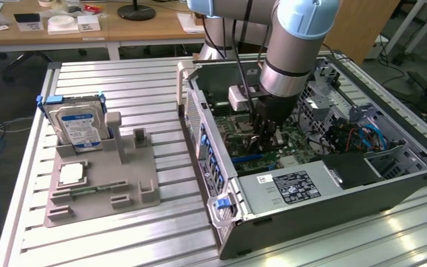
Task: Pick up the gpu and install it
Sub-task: 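Insert the gpu into the slot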
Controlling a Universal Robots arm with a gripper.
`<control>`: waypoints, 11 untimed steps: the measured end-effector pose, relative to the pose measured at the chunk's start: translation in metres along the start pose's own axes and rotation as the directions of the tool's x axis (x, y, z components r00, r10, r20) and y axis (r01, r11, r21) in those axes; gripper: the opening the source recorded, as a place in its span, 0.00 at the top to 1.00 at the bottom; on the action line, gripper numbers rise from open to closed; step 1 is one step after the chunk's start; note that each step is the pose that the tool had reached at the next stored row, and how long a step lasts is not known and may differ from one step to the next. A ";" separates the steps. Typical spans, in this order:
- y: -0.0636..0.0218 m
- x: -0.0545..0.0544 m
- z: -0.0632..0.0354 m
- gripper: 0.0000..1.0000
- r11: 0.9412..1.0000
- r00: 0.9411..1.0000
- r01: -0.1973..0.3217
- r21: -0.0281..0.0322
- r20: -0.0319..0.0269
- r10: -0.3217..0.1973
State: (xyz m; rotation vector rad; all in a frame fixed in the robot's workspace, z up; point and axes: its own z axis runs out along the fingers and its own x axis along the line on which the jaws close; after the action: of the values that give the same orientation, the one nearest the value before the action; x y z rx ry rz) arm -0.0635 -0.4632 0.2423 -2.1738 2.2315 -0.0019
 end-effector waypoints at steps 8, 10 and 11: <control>0.0030 0.000 0.0005 0.72 1.000 1.000 0.000 0.000 0.000 0.000; 0.0030 0.001 0.0010 0.72 1.000 1.000 0.000 0.000 0.000 0.000; 0.0030 0.001 0.0013 0.72 1.000 1.000 0.000 0.000 0.000 0.000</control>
State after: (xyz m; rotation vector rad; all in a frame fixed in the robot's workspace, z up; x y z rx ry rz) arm -0.0665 -0.4640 0.2409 -2.1734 2.2316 -0.0017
